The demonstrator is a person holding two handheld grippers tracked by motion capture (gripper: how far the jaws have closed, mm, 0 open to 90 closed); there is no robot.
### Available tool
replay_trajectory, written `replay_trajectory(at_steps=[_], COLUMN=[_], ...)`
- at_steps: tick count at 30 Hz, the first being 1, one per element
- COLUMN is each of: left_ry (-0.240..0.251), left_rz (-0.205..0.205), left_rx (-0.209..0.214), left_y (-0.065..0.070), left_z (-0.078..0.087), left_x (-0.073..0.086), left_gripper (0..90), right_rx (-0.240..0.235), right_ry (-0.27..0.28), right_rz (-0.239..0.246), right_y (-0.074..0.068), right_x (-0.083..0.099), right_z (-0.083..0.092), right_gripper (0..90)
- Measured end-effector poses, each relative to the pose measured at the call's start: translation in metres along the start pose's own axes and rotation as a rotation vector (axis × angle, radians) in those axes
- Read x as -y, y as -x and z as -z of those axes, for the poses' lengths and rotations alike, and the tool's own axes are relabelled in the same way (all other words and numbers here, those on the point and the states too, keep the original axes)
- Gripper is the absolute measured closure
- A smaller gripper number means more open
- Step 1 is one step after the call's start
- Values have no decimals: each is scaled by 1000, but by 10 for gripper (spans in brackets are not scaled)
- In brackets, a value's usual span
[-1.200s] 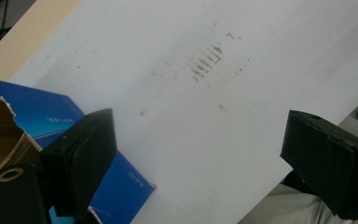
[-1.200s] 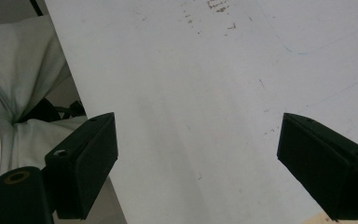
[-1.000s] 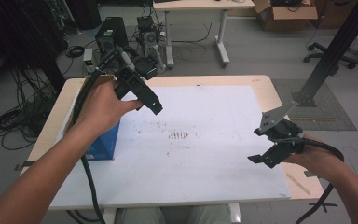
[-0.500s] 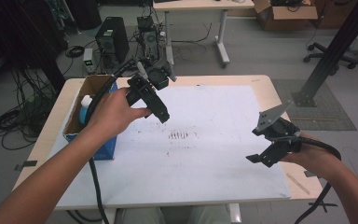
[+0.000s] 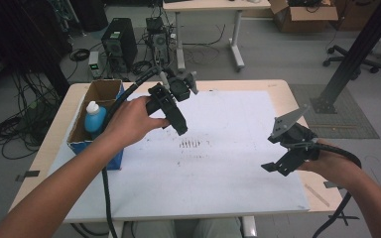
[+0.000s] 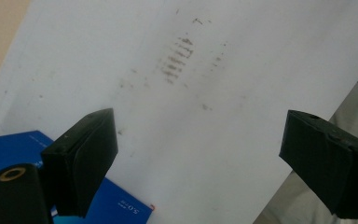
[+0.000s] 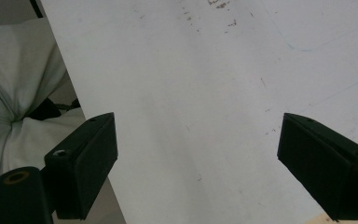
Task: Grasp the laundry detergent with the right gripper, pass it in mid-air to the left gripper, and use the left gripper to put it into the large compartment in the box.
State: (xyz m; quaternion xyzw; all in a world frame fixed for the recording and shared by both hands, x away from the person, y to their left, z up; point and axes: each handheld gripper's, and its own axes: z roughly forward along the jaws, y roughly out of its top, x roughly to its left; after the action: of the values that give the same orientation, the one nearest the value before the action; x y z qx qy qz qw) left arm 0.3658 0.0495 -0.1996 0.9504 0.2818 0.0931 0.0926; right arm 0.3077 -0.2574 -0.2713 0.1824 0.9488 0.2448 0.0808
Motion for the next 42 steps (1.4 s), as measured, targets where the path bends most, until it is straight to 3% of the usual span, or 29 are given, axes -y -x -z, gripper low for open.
replay_trajectory(at_steps=[18, 25, 31, 42], left_ry=[-16, -21, -35, -48], left_rz=[-118, -166, -188, -181], left_rx=[28, 13, 14, 10], left_y=[4, 3, 2, -7], left_z=[-8, -6, -12, -16], left_x=[-15, -24, -28, -31], left_gripper=[118, 123, 124, 123], right_rx=[3, 3, -1, 2], right_ry=[-1, -5, -14, -19], right_rz=[8, 13, 23, 39], right_y=[1, 2, 7, 18], right_x=[-9, -12, -19, -37], right_z=[-1, -2, -2, -1], right_gripper=[115, 115, 116, 116])
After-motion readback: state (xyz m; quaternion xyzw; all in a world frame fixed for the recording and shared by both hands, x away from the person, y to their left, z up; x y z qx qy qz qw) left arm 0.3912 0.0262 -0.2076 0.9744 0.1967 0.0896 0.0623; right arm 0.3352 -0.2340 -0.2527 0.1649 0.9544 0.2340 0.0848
